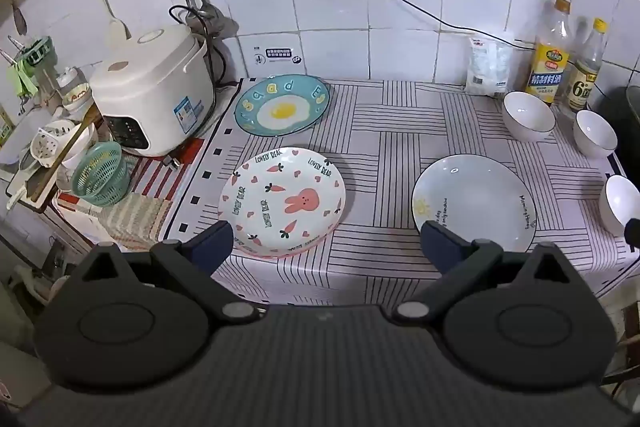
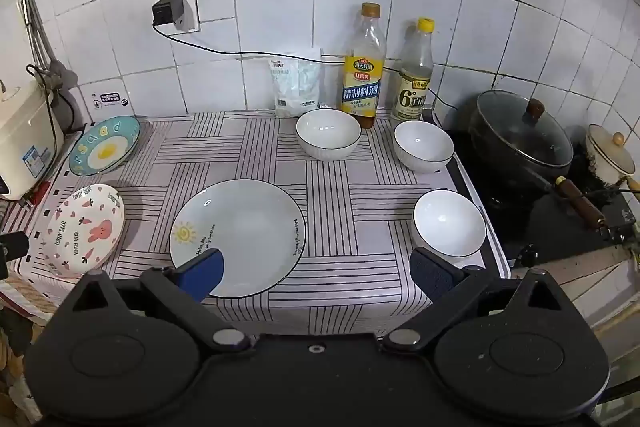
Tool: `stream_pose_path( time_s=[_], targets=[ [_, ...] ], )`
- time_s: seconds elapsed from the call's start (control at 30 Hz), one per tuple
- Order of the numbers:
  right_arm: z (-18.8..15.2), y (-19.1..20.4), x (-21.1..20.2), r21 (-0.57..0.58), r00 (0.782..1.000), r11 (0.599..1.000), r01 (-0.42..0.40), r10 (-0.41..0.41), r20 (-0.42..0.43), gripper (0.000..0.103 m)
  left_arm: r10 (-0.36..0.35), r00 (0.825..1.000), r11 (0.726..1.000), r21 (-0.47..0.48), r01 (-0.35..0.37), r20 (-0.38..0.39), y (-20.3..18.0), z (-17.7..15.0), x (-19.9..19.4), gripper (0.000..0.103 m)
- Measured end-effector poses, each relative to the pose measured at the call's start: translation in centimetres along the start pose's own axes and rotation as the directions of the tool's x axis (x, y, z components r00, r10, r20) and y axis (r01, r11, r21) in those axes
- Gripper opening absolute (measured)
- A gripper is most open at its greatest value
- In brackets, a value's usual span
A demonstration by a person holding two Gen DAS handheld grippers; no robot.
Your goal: Organize plates and bowls
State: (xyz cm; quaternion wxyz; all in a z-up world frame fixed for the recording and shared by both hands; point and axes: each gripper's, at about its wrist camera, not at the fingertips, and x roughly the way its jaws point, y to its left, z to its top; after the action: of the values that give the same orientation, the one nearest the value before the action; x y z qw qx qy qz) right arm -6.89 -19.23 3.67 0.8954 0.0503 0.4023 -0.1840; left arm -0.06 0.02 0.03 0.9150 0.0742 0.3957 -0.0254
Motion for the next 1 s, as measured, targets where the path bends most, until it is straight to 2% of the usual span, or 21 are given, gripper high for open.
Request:
stream_pose_path(
  time_s=[0.07, 0.1, 0.3, 0.6, 0.7, 1.0],
  targets=[
    [-0.1, 0.0, 0.0, 0.003, 1.000, 1.000, -0.007, 0.007, -0.001, 0.101, 0.004, 1.000, 1.000, -0.010, -0.004, -0.004, -0.3, -0.1, -0.1, 0.101],
    [-0.1, 0.0, -0.1, 0.003, 1.000, 1.000, -0.010, 0.010, 0.001, 0.101, -0.031, 0.999, 0.999, 0.008, 0.031, -0.024, 0.1, 0.3, 0.5, 0.101],
    [-0.3, -0.3, 0.6, 0.007, 1.000, 1.000, -0.009, 0.009, -0.004, 0.101, -0.048, 0.999, 0.999, 0.022, 0.048, -0.007, 0.1, -0.1, 0.8, 0.101],
    [-0.4, 0.4, 1.3, -0.015, 1.000, 1.000, -0.009, 0.009, -0.013, 0.101, -0.046, 0.999, 0.999, 0.018, 0.047, -0.016, 0.3, -0.2, 1.5, 0.101],
    [-0.6, 0.5, 1.4, -0.016, 1.000, 1.000, -0.001, 0.001, -0.016, 0.101, -0.029, 1.000, 0.999, 0.031, 0.029, 0.008, 0.1, -0.4, 1.4, 0.101],
    [-0.8, 0.1, 1.5, 0.000, 1.000, 1.000, 0.006, -0.006, -0.023, 0.101, -0.048, 0.999, 0.998, 0.034, 0.048, 0.012, 0.3, -0.9, 1.6, 0.101]
  ],
)
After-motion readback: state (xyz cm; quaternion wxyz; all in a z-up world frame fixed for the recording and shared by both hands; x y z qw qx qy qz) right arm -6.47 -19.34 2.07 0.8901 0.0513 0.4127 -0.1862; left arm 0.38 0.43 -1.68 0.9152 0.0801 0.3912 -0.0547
